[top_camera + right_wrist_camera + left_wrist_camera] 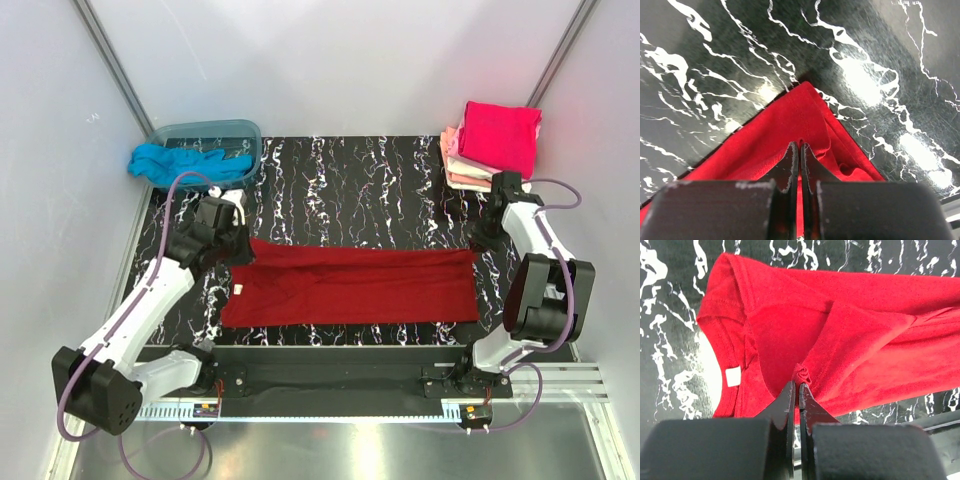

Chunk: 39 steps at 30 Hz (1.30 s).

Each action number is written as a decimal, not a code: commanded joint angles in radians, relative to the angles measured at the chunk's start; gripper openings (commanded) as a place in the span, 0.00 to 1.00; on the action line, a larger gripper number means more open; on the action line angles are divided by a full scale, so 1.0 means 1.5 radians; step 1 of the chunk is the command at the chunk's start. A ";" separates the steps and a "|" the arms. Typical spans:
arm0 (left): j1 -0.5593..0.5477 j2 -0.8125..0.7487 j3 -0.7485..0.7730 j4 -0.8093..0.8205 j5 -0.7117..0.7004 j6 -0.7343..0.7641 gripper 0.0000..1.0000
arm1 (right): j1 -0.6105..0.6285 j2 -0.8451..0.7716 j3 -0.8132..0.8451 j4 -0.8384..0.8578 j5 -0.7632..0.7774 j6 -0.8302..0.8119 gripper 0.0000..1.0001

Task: Fold and stack the t-shirts
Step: Fold the tshirt

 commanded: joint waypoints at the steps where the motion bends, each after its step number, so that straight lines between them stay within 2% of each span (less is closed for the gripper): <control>1: -0.002 -0.020 -0.022 -0.008 -0.015 0.008 0.00 | 0.002 -0.037 -0.023 0.023 0.028 -0.004 0.00; 6: -0.014 -0.040 -0.054 -0.026 -0.006 -0.009 0.01 | -0.004 -0.059 -0.078 0.032 0.039 0.012 0.00; 7: -0.020 -0.044 -0.054 -0.034 -0.009 -0.014 0.02 | -0.007 -0.062 -0.087 0.034 0.041 0.020 0.04; 8: -0.026 -0.048 -0.050 -0.051 0.001 -0.024 0.06 | -0.012 -0.065 -0.103 0.035 0.041 0.025 0.27; 9: -0.032 -0.052 -0.049 -0.058 0.011 -0.028 0.22 | -0.018 -0.071 -0.110 0.036 0.040 0.030 0.42; 10: -0.034 -0.059 -0.049 -0.067 0.018 -0.031 0.31 | -0.031 -0.079 -0.117 0.039 0.037 0.041 0.56; 11: -0.034 -0.063 -0.048 -0.088 0.029 -0.041 0.38 | -0.036 -0.085 -0.128 0.043 0.038 0.046 0.88; 12: -0.035 -0.069 -0.048 -0.100 0.034 -0.045 0.51 | -0.040 -0.101 -0.130 0.046 0.041 0.050 0.98; 17: -0.035 -0.075 -0.065 -0.128 0.070 -0.058 0.56 | -0.040 -0.147 -0.116 0.044 0.014 0.044 1.00; 21: -0.035 -0.055 -0.075 -0.097 0.057 -0.072 0.55 | -0.022 -0.173 -0.132 0.072 -0.069 0.027 0.93; 22: -0.036 -0.047 -0.076 -0.079 0.053 -0.076 0.54 | -0.012 -0.173 -0.139 0.081 -0.120 0.020 0.90; 23: -0.035 -0.038 -0.079 -0.070 0.043 -0.085 0.52 | 0.001 -0.163 -0.144 0.087 -0.129 0.018 0.88; 27: -0.035 0.056 -0.087 -0.013 0.039 -0.101 0.45 | 0.109 -0.101 -0.146 0.089 -0.127 0.011 0.84; 33: -0.035 0.219 -0.077 0.071 0.041 -0.102 0.36 | 0.151 -0.028 -0.187 0.123 -0.130 0.017 0.76; 37: -0.035 0.322 -0.026 0.104 0.043 -0.097 0.31 | 0.206 -0.008 -0.202 0.135 -0.123 0.031 0.72; 39: -0.035 0.380 0.013 0.088 0.027 -0.092 0.29 | 0.233 -0.003 -0.206 0.136 -0.126 0.042 0.70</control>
